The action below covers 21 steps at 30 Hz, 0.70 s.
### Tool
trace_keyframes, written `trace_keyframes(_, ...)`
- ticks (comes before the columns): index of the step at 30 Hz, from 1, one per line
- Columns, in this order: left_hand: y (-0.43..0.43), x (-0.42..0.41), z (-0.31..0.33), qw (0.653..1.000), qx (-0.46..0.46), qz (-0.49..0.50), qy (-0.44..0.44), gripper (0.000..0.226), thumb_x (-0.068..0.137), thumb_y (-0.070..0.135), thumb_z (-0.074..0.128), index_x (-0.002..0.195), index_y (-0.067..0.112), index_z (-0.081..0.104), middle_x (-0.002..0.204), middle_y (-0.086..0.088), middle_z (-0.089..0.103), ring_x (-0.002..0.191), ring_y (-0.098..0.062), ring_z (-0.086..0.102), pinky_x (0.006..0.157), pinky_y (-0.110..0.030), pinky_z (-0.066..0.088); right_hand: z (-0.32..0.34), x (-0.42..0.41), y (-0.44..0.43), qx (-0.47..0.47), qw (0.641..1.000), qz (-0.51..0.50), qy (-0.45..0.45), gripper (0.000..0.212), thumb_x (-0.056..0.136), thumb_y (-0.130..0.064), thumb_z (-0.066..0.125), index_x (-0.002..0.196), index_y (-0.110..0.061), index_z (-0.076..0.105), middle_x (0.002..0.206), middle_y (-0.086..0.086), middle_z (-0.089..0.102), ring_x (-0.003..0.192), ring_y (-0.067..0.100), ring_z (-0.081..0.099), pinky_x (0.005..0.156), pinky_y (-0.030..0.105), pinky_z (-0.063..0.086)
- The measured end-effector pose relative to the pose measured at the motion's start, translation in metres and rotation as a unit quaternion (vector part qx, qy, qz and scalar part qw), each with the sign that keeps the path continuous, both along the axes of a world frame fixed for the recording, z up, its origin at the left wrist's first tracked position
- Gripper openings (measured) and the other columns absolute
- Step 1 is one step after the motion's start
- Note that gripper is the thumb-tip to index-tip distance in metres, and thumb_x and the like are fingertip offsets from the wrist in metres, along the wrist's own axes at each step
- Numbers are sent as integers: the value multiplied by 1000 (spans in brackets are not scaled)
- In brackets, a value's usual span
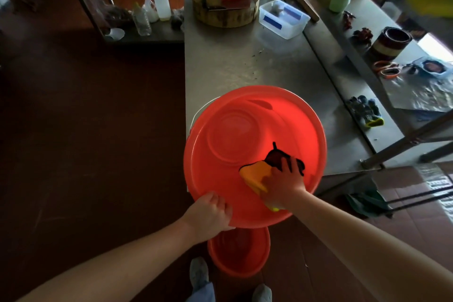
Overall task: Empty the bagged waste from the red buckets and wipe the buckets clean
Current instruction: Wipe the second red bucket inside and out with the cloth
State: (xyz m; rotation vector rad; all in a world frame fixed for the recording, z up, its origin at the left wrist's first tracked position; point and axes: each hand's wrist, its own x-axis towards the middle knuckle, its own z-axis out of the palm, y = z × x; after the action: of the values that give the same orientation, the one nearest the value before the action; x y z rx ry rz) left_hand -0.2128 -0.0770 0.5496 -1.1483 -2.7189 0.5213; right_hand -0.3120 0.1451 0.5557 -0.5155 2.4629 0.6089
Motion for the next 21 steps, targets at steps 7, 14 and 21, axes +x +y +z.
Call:
trace_keyframes(7, 3, 0, -5, 1000, -27, -10, 0, 56, 76, 77, 62, 74, 22, 71, 68, 1, 68, 64, -17, 65, 69, -27, 53, -17, 42, -25, -91, 987, -128, -44, 61, 89, -68, 25, 144, -47, 40, 157, 4, 34, 146, 47, 13, 109, 65, 8)
trace_keyframes(14, -4, 3, -3, 1000, -24, 4, -3, 57, 79, 76, 59, 80, 21, 74, 73, 0, 70, 68, -17, 67, 70, -27, 54, -16, 62, -35, -162, 976, -133, -63, 66, 82, -75, 19, 142, -52, 33, 156, -4, 35, 144, 40, 21, 105, 62, 14)
trace_keyframes(21, 1, 1, -6, 1000, -17, -12, -7, 58, 81, 75, 59, 72, 18, 68, 66, 0, 66, 62, -19, 64, 67, -29, 53, 1, 32, 17, -20, 998, -62, 24, 54, 95, -60, 32, 144, -41, 46, 162, 8, 26, 151, 48, -2, 116, 64, -5)
